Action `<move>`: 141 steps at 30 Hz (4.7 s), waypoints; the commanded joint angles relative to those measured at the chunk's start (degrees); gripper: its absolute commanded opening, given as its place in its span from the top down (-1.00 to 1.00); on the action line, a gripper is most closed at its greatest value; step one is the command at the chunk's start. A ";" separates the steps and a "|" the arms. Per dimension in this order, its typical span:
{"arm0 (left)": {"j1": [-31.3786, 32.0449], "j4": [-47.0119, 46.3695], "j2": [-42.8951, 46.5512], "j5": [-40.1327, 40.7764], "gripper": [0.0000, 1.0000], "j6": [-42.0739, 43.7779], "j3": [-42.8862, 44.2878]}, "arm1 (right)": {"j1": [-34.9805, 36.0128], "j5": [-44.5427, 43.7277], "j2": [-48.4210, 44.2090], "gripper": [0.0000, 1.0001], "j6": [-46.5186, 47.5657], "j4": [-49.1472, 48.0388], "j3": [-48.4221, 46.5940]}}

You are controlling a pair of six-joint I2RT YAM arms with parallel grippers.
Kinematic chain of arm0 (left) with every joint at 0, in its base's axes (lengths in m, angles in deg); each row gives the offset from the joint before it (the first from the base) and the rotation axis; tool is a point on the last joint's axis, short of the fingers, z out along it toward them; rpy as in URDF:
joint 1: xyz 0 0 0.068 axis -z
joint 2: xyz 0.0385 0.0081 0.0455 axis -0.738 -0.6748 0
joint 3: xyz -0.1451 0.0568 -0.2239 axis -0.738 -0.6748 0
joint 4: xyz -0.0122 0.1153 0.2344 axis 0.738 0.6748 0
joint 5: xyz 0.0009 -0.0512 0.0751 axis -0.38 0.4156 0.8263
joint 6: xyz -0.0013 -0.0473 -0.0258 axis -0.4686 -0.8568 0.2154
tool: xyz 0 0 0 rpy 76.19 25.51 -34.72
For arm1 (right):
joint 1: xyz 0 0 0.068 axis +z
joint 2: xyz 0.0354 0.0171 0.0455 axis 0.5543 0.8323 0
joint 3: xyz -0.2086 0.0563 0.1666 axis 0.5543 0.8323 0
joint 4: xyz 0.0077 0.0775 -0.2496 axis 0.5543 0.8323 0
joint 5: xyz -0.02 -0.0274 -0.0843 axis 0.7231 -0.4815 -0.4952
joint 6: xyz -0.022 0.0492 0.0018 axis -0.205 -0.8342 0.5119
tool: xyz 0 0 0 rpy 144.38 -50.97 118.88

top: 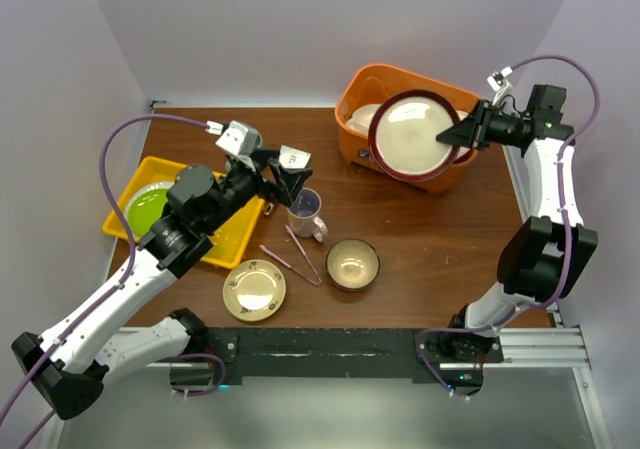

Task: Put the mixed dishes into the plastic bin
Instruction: Place the plate in the plastic bin, then pick up the cup at the center of the board.

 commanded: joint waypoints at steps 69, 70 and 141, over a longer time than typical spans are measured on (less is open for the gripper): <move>-0.45 12.91 18.86 3.94 -0.92 -8.45 -17.73 | 7.50 -40.50 21.26 0.08 -35.99 -29.14 -9.34; -0.45 13.17 18.77 3.94 -0.92 -8.45 -17.73 | 7.50 -41.20 21.27 0.07 -35.29 -28.87 -9.52; -0.36 26.62 -29.38 24.94 -0.28 -13.91 8.55 | 9.70 0.71 -28.57 -0.56 7.17 -30.19 33.89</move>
